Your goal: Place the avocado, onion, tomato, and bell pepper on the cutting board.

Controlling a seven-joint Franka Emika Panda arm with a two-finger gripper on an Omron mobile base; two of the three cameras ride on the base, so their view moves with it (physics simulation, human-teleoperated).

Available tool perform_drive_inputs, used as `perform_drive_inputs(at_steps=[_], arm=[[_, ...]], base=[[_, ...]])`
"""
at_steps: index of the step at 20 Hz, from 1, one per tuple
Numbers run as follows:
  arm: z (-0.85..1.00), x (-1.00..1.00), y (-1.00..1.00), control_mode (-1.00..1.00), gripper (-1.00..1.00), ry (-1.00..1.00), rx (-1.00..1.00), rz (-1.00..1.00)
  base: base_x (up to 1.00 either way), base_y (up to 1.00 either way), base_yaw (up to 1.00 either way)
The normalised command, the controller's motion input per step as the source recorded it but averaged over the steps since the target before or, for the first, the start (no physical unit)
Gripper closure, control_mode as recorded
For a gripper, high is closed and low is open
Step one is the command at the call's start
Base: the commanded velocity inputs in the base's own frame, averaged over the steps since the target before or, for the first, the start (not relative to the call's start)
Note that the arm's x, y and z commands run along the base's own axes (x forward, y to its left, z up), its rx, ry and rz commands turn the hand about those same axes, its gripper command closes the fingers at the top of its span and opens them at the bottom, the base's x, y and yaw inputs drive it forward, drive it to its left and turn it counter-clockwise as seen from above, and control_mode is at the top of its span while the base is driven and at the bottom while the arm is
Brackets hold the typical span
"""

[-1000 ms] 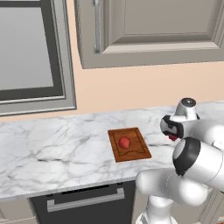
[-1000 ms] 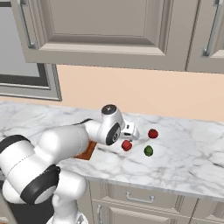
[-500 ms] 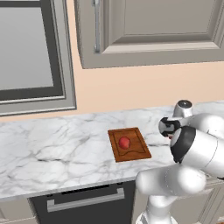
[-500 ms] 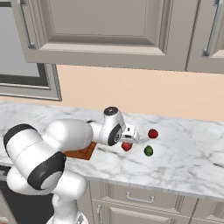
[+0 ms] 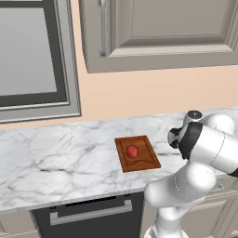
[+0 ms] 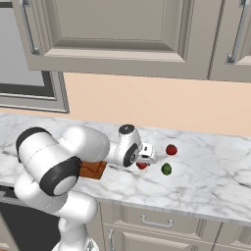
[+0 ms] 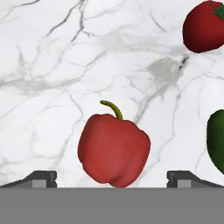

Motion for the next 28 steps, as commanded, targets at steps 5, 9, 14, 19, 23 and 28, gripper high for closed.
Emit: perform_drive_inputs(at_steps=[5, 9, 14, 19, 23, 28], arm=[[-0.12, 0.37, 0.0, -1.0, -1.0, 0.0, 0.0, 0.0], [-0.19, 0.22, -0.05, -1.0, 1.0, 0.0, 0.0, 0.0], [-0.12, -0.09, -0.2, -1.0, 1.0, 0.0, 0.0, -0.01], [0.54, -0.14, 0.0, -1.0, 1.0, -0.09, 0.0, 0.0], [0.84, -0.23, 0.29, -1.0, 1.0, -0.12, 0.08, 0.0], [0.86, -0.07, 0.71, -1.0, 1.0, -0.09, 0.11, 0.0]], base=[[0.0, 0.0, 0.0], [0.0, 0.0, 0.0], [0.0, 0.0, 0.0], [0.0, 0.0, 0.0], [0.0, 0.0, 0.0], [0.0, 0.0, 0.0]])
